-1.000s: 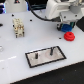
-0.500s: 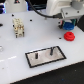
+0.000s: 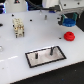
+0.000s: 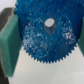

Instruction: Insert the blue gear onto the right peg, followed by the red gear

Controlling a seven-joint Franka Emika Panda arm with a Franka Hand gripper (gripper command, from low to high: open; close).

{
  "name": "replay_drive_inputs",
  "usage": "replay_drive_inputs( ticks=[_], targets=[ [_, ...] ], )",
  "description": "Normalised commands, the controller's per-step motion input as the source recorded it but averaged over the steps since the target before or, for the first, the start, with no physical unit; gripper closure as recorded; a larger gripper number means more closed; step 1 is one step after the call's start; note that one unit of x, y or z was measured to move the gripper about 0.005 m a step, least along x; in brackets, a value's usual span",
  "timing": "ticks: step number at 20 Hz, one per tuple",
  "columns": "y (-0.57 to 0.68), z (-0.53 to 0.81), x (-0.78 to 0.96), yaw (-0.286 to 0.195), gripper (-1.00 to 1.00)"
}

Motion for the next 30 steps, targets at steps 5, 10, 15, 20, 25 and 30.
replay_drive_inputs(
  ticks=[5, 10, 15, 20, 25, 30],
  targets=[
    [-0.35, 0.36, 0.67, 0.0, 1.0],
    [-0.31, 0.27, 0.76, 0.0, 1.0],
    [-0.28, 0.26, 0.8, 0.0, 1.0],
    [-0.29, 0.22, 0.75, 0.0, 1.0],
    [-0.33, 0.15, 0.67, 0.0, 1.0],
    [-0.29, 0.05, 0.58, 0.0, 1.0]
  ],
)
